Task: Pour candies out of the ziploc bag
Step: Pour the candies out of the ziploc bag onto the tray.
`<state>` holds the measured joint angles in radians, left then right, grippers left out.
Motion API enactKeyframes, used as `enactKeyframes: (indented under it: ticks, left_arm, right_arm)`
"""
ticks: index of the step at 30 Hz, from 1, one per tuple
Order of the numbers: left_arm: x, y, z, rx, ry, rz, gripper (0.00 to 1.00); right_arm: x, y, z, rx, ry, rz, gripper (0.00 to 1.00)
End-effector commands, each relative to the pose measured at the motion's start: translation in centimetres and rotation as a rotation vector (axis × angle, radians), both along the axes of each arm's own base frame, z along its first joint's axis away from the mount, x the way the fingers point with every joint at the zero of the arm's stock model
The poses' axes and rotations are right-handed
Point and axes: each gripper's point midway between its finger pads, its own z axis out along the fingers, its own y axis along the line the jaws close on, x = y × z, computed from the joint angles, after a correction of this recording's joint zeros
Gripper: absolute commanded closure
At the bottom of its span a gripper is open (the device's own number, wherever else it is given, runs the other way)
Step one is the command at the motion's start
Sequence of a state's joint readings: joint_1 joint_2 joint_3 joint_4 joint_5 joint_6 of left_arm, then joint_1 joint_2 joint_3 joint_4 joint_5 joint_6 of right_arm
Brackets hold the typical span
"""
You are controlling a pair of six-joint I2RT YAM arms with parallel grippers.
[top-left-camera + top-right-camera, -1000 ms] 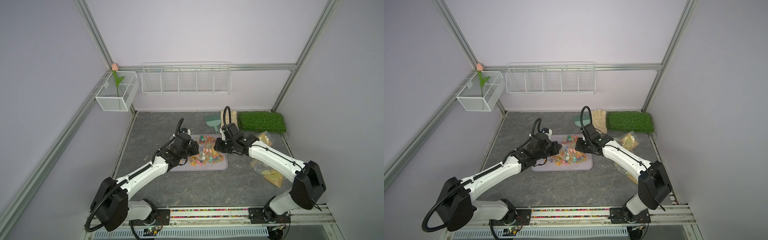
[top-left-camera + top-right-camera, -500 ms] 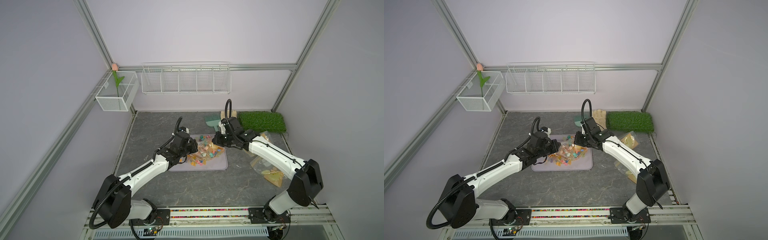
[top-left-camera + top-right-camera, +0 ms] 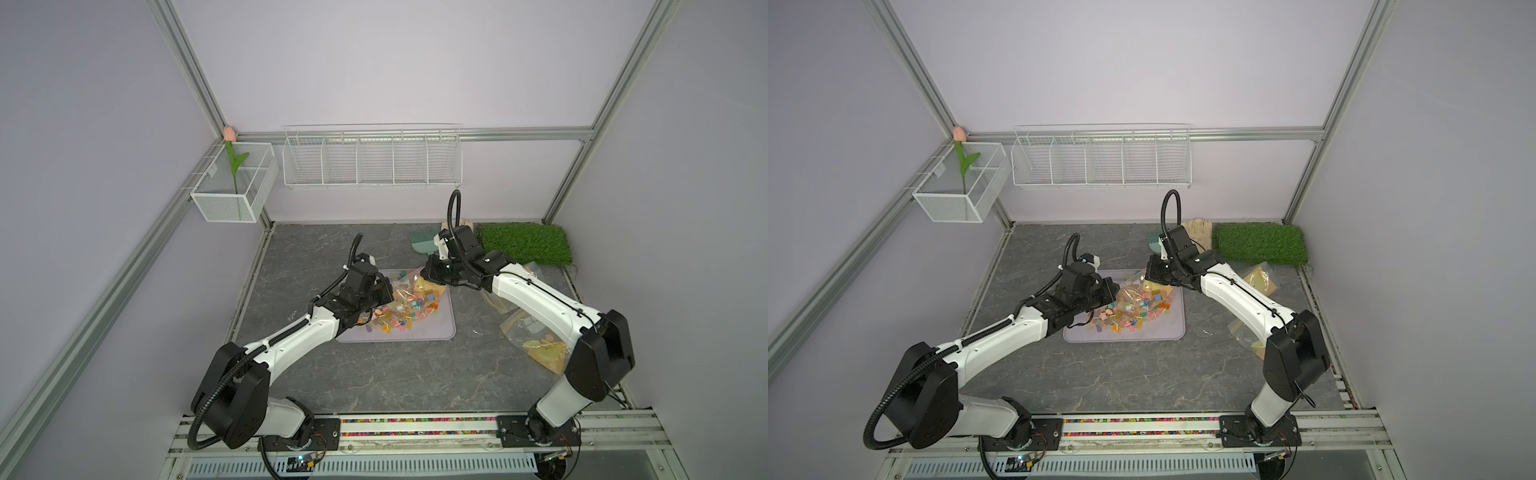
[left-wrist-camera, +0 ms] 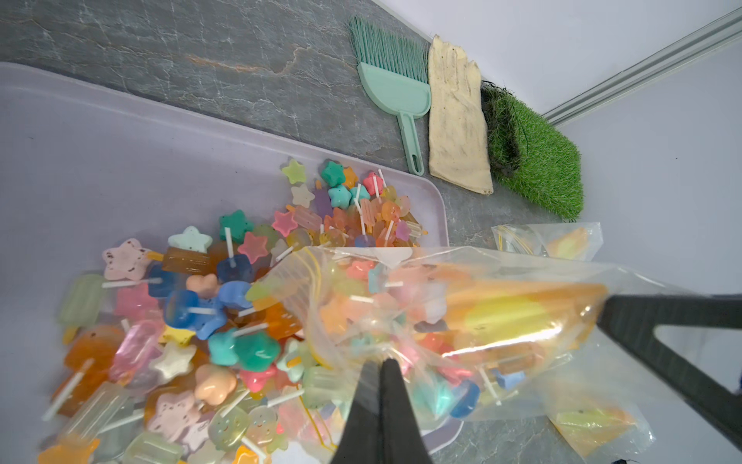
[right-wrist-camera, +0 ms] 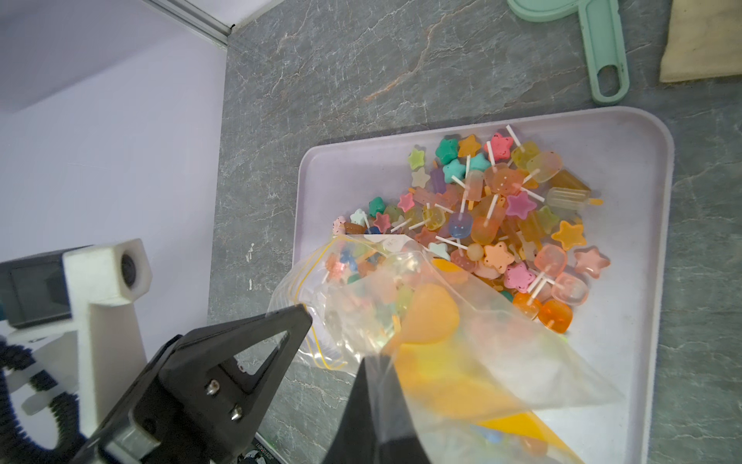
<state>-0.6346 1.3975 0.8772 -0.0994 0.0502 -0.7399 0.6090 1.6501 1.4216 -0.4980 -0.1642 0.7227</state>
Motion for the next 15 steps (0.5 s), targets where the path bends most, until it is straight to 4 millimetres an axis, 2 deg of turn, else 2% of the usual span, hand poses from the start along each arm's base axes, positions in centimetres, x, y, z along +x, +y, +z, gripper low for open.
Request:
enactKeyframes:
  ticks: [1, 8, 15]
  left_arm:
    - [0.6, -0.1, 0.6, -0.025, -0.026, 0.007, 1.0]
    - [0.9, -0.5, 0.8, -0.034, -0.027, -0.001, 1.0]
    - [1.2, -0.8, 0.9, -0.038, -0.029, -0.004, 1.0]
  right_arm:
    - [0.8, 0.5, 1.9, 0.03, -0.054, 0.024, 0.93]
    - [1.0, 0.6, 3.2, 0.04, -0.077, 0.033, 0.93]
    - [1.3, 0.5, 3.6, 0.029, -0.085, 0.036, 0.93]
